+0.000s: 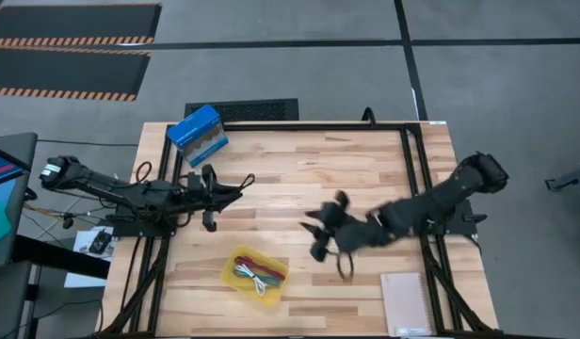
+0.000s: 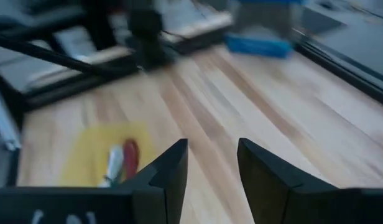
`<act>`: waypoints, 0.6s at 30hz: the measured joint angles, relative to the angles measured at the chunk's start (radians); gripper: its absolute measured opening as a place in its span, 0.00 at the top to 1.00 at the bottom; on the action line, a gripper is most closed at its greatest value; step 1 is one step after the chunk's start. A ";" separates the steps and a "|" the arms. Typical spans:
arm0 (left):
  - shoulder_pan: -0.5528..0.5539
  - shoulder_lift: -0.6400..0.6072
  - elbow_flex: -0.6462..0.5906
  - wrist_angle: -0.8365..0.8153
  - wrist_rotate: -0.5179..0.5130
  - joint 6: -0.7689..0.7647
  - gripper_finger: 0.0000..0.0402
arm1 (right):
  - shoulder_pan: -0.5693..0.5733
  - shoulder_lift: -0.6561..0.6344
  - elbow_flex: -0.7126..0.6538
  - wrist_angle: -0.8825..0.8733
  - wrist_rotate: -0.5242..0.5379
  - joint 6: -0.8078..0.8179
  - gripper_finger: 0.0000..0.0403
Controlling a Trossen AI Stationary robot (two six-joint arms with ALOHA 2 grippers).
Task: Pick and place USB-C Cables
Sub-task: Put the black charger cable into the yellow transparent bin
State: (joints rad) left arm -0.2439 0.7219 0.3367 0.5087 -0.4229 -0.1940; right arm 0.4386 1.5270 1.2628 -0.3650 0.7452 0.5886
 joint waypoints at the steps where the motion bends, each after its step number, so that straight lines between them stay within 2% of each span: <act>1: 0.000 0.000 0.000 0.004 0.000 0.008 0.93 | -0.043 -0.003 -0.037 0.111 -0.059 -0.075 0.60; 6: 0.000 0.000 0.000 0.071 0.045 0.034 0.93 | -0.239 0.047 -0.201 0.659 -0.316 -0.249 0.59; 9: 0.000 0.000 0.001 0.100 0.101 0.056 0.93 | -0.320 0.110 -0.224 0.919 -0.464 -0.267 0.56; 12: 0.000 0.000 0.001 0.107 0.107 0.072 0.93 | -0.359 0.169 -0.222 1.129 -0.613 -0.280 0.51; 15: 0.000 0.011 0.001 0.132 0.106 0.103 0.92 | -0.370 0.206 -0.208 1.192 -0.645 -0.325 0.44; 18: 0.000 0.046 -0.037 0.244 0.105 0.138 0.92 | -0.370 0.236 -0.170 1.189 -0.634 -0.382 0.37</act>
State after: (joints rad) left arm -0.2436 0.7684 0.2993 0.7527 -0.3178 -0.0556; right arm 0.0689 1.7631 1.0926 0.8244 0.1116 0.2062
